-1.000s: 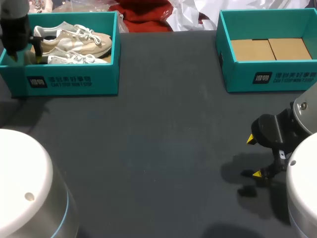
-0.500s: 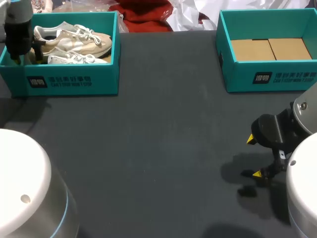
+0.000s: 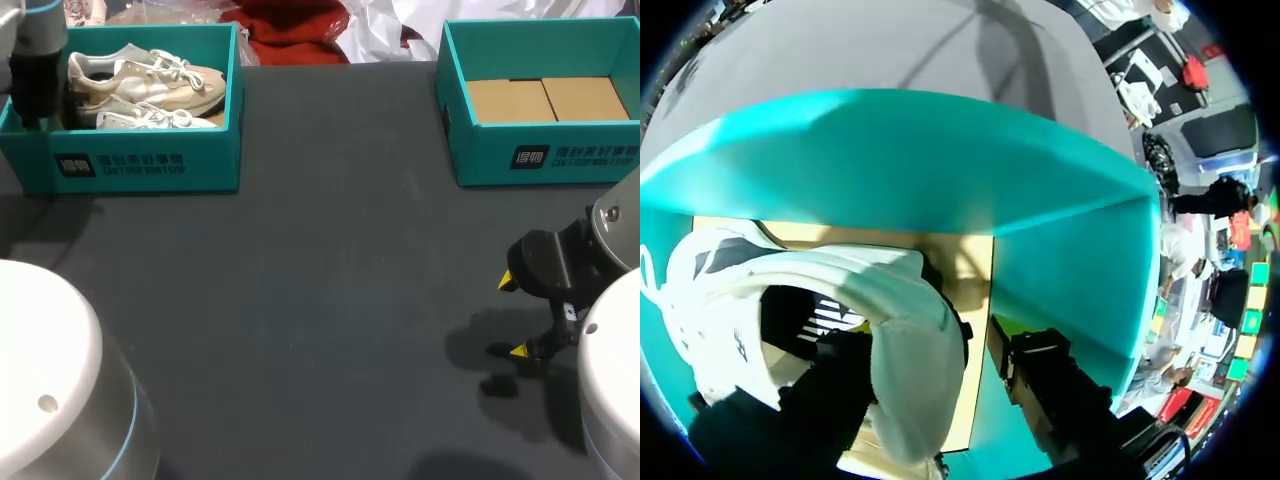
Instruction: Take the shoe out of the shoebox, open the shoe tongue, remove and reinsert the insole, then place the shoe into the shoebox
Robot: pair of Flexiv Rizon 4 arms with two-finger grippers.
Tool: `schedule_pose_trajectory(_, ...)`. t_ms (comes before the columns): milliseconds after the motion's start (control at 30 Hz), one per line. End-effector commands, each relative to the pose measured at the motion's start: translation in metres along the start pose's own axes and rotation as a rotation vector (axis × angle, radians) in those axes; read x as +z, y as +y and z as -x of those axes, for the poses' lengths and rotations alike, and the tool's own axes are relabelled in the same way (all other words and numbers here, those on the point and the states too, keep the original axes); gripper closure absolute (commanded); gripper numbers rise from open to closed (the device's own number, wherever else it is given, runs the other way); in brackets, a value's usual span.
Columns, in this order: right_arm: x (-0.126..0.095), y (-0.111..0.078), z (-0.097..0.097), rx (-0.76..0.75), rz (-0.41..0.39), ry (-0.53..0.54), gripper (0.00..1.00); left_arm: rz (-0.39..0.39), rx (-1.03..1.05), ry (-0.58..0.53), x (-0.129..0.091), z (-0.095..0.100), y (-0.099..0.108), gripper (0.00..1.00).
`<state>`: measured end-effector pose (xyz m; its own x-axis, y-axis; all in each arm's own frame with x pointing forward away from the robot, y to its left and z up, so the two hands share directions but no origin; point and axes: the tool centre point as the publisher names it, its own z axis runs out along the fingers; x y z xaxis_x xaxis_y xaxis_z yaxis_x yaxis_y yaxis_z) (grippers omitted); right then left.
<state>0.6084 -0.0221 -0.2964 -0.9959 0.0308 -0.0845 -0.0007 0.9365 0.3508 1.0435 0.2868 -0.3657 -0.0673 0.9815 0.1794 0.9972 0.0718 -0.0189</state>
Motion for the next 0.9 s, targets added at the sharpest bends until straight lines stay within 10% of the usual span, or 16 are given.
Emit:
schedule_pose_trajectory(33,0.000,0.000,-0.002,0.000,-0.002,-0.004,0.00,-0.007,0.000,0.006,0.005,-0.001,0.001,0.51)
schedule_pose_trajectory(167,0.000,0.000,-0.002,0.000,-0.002,-0.004,0.00,-0.010,0.000,0.015,0.009,-0.002,0.000,0.56)
schedule_pose_trajectory(333,0.000,0.000,-0.002,0.000,-0.002,-0.004,0.00,-0.011,0.002,0.019,0.010,-0.003,-0.001,1.00)
schedule_pose_trajectory(900,0.000,0.000,-0.002,0.000,-0.002,-0.004,0.00,0.002,0.001,-0.005,-0.004,-0.025,0.000,1.00)
